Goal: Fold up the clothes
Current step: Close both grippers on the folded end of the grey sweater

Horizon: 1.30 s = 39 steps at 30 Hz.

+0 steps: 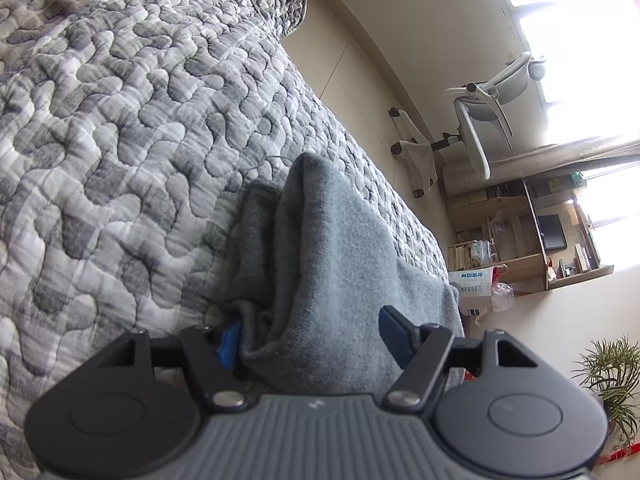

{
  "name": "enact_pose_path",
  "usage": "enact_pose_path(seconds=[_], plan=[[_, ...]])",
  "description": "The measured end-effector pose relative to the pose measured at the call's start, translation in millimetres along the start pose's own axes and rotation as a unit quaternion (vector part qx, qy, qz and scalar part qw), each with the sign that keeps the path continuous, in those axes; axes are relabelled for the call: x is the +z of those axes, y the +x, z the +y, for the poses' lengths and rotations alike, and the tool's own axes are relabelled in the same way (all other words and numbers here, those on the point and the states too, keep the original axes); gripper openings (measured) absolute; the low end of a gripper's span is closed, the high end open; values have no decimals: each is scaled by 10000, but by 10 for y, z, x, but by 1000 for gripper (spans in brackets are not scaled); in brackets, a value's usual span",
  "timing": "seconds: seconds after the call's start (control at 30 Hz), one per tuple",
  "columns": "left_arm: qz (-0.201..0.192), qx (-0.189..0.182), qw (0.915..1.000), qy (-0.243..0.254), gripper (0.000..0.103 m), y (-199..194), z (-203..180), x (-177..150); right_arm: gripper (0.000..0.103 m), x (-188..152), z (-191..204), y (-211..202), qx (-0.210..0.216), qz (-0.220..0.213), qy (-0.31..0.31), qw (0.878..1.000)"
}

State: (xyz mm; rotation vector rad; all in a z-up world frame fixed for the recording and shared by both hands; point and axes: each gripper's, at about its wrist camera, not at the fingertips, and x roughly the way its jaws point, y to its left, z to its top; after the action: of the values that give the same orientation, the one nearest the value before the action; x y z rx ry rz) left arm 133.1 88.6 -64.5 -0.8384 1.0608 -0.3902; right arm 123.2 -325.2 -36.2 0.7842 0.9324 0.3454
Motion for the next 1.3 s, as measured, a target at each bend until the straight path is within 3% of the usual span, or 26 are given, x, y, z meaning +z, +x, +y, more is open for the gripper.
enact_pose_path(seconds=[0.4, 0.63, 0.9, 1.03, 1.13, 1.3], plan=[[131, -297, 9993, -157, 70, -61, 183, 91, 65, 7, 15, 11, -43, -19, 3, 10000], [81, -143, 9992, 353, 76, -12, 40, 113, 66, 3, 21, 15, -63, -8, -25, 10000], [63, -394, 9982, 454, 77, 111, 10, 151, 66, 22, -20, 24, 52, -56, 25, 10000], [79, -379, 9976, 567, 70, 128, -29, 113, 66, 35, -28, 41, 107, -70, -23, 9999], [41, -290, 9967, 756, 61, 150, -68, 86, 50, 22, 39, 62, -107, -94, -211, 9997], [-33, -278, 9955, 901, 57, 137, -125, 86, 42, -16, 178, 53, -222, -211, -524, 9982]])
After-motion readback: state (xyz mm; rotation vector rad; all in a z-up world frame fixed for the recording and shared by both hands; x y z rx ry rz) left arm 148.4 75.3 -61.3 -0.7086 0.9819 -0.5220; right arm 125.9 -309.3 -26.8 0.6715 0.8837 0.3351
